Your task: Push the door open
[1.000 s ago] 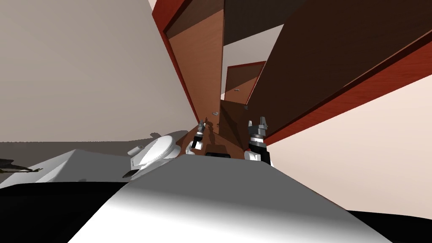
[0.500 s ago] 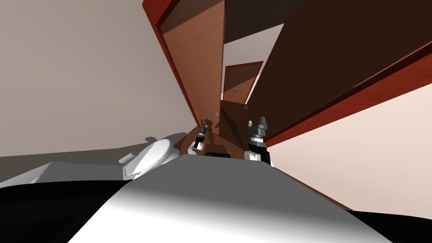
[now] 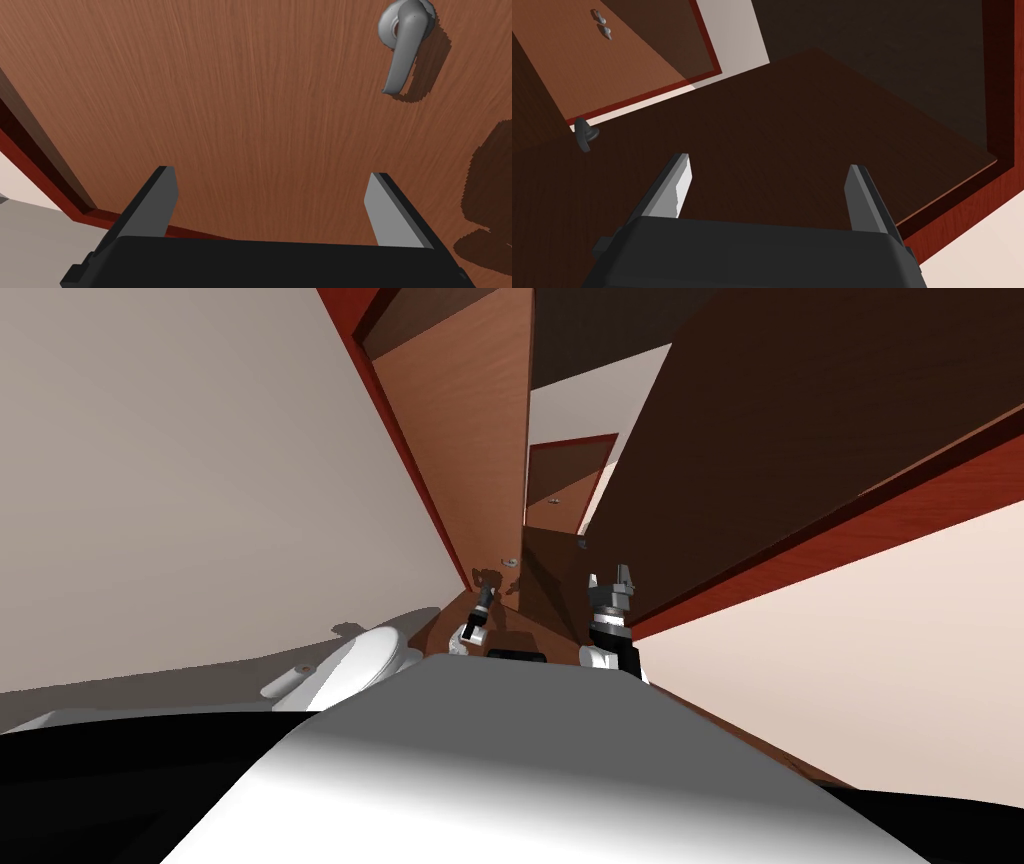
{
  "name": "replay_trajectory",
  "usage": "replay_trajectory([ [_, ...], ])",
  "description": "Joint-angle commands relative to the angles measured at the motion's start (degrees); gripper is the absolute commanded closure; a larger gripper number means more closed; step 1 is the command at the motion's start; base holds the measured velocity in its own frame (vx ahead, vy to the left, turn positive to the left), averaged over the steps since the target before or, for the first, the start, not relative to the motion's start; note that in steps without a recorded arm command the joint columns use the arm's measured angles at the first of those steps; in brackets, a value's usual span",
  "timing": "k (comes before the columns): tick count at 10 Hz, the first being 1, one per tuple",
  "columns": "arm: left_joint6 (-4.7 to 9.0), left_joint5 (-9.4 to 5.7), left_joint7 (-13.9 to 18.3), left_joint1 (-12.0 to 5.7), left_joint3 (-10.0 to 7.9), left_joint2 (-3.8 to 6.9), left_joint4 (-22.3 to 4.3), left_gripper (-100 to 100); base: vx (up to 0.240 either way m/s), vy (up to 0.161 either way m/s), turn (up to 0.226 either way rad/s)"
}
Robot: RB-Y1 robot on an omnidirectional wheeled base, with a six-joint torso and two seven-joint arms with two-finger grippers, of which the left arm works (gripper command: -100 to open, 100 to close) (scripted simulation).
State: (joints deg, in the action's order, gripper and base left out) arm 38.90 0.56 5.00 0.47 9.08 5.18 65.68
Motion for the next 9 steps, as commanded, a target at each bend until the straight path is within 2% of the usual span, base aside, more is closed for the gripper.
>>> replay_trajectory([
  [1,0.55,0.01,0.2,-0.89,0.43,0.03,-2.5,-100,0.076,0.068,-0.078],
  [9,3.48,0.09,0.6,-5.46,2.33,-0.55,-14.8,-100,0.082,0.067,-0.065],
])
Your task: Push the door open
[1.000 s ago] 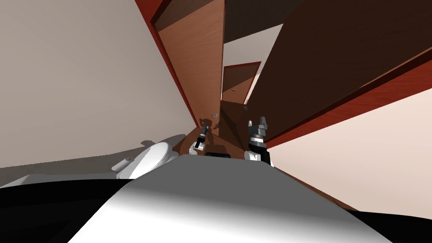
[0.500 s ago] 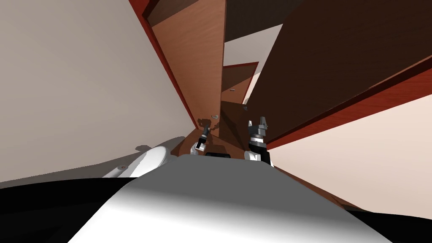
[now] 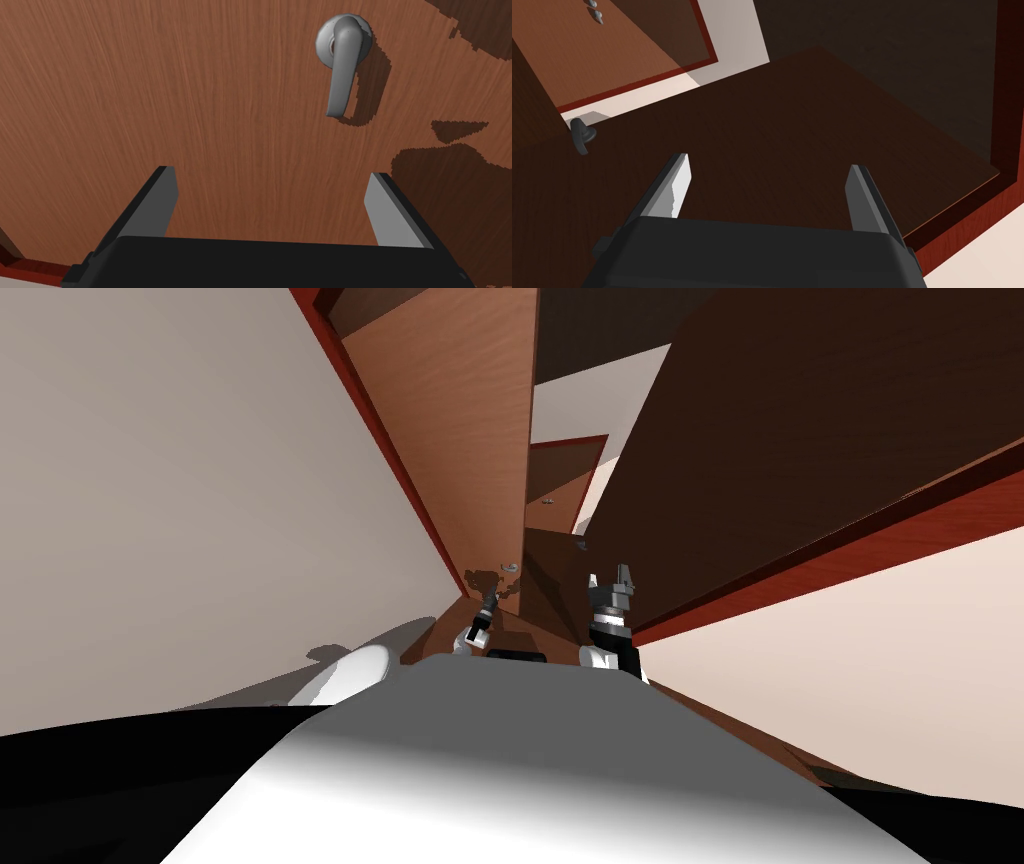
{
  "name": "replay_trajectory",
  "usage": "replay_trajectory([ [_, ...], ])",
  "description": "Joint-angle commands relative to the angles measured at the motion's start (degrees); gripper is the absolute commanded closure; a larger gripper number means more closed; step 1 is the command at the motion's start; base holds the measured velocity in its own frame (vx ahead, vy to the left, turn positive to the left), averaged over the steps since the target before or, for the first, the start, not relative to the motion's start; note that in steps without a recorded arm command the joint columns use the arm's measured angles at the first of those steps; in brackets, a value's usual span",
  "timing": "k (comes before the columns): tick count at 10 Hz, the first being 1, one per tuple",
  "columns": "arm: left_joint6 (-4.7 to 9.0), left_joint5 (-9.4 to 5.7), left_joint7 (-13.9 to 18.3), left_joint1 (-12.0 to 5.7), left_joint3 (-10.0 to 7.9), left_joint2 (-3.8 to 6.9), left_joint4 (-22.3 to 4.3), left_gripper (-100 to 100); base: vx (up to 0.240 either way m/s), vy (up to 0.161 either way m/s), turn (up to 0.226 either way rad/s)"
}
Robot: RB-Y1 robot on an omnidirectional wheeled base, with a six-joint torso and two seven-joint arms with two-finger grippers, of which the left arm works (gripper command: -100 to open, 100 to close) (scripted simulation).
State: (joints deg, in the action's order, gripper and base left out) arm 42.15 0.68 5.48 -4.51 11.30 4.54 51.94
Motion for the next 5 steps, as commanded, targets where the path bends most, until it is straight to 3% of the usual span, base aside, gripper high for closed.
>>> replay_trajectory([
  [1,0.54,-0.02,0.2,-0.97,0.31,0.0,-2.3,-100,0.065,0.06,-0.046],
  [5,1.99,0.02,0.4,-3.23,1.25,-0.47,-8.4,-100,0.083,0.069,-0.059],
])
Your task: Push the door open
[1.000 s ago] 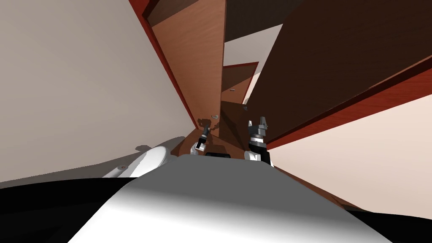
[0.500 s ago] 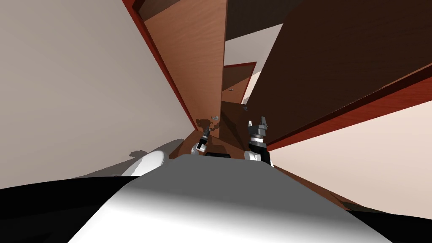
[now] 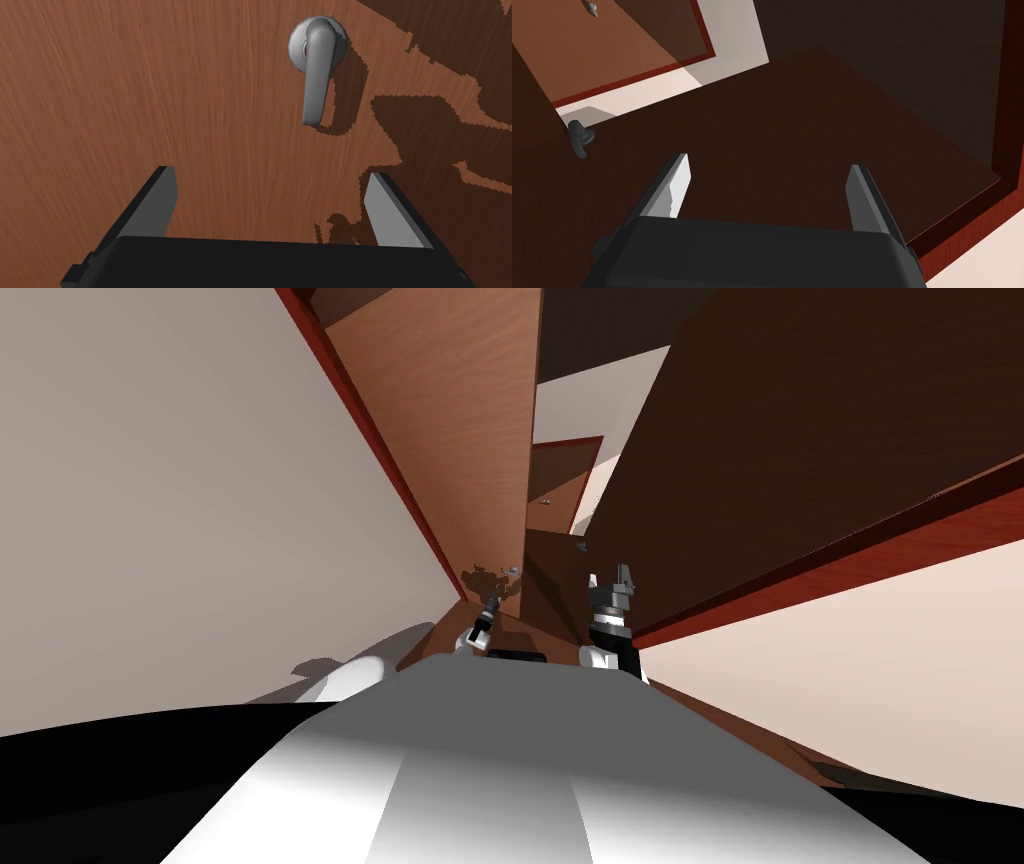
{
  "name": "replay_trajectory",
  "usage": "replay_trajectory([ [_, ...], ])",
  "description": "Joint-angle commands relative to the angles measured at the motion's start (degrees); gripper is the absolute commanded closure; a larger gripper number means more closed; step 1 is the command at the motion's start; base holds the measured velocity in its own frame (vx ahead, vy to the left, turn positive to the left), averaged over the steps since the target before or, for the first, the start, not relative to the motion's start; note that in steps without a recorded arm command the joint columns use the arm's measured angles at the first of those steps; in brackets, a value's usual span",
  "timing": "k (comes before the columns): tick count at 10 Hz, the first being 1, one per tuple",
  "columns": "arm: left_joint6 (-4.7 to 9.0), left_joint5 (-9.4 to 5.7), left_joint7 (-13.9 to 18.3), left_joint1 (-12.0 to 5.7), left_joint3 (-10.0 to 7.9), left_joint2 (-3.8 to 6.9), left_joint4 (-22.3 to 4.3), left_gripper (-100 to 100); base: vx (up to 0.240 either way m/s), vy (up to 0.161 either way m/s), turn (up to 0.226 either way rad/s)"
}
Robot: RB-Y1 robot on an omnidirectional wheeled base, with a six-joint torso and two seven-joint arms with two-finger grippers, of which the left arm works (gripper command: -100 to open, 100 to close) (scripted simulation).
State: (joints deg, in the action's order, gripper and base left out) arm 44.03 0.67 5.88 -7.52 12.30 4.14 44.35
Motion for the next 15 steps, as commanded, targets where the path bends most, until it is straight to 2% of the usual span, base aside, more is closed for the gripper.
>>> replay_trajectory([
  [1,0.34,0.05,0.1,-0.6,0.41,-0.16,-1.8,-100,0.1,0.08,-0.073],
  [6,1.89,0.09,0.3,-3.02,1.41,-0.85,-8.3,-100,0.089,0.073,-0.051],
  [8,2.14,0.1,0.3,-3.41,1.57,-1.0,-9.4,-100,0.056,0.058,-0.027],
  [10,2.01,0.04,0.3,-3.21,1.37,-0.63,-9.0,-100,0.063,0.004,-0.018],
  [15,2.29,-0.21,-0.1,-3.22,0.75,-0.51,-9.5,-100,0.18,-0.061,-0.026],
])
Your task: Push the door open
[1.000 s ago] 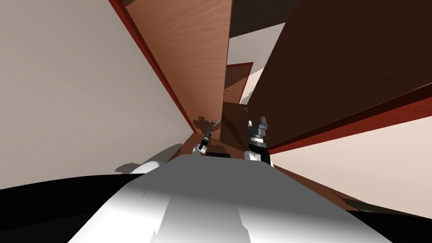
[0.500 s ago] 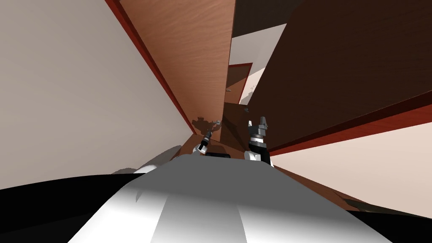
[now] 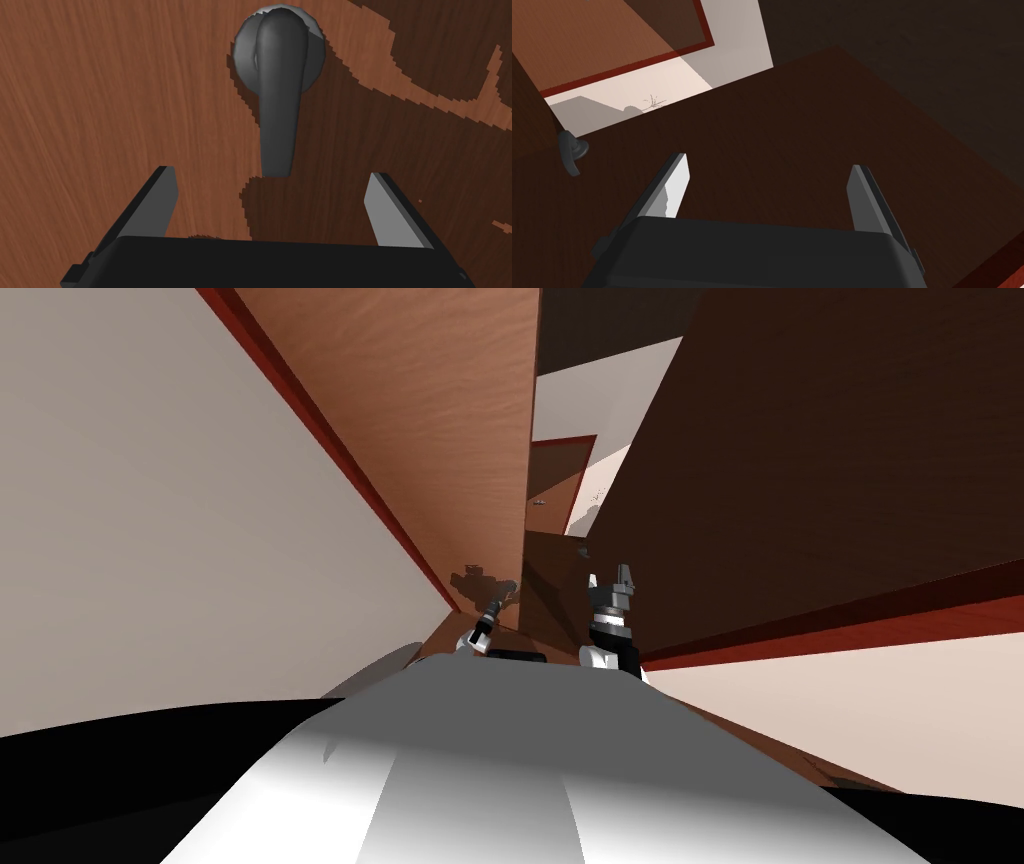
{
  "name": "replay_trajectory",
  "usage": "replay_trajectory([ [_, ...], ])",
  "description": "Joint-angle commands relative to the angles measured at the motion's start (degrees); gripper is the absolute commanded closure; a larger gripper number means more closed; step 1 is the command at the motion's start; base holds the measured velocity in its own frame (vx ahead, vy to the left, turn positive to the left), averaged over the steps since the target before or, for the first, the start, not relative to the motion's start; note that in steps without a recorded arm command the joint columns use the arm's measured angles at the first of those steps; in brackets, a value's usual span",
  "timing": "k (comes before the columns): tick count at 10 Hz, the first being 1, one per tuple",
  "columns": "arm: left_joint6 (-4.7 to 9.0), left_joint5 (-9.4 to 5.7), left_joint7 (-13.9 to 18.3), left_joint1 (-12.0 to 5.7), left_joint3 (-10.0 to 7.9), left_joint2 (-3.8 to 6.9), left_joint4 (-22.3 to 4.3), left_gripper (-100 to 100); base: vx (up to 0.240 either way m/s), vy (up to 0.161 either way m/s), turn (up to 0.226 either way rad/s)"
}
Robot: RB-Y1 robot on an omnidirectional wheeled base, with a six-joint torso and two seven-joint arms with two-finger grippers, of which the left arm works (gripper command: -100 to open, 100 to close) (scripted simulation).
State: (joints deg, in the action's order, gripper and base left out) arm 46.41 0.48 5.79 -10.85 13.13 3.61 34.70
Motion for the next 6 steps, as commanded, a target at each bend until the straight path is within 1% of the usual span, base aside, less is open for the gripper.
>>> replay_trajectory([
  [1,-0.02,-0.09,-0.1,0.11,-0.22,-0.1,0.1,-100,0.209,-0.069,-0.032],
  [5,0.21,-0.28,-0.5,0.1,-0.72,-0.96,-0.3,-100,0.2,-0.046,-0.026],
  [6,0.11,-0.25,-0.4,0.16,-0.63,-0.76,-0.1,-100,0.079,-0.02,-0.001],
])
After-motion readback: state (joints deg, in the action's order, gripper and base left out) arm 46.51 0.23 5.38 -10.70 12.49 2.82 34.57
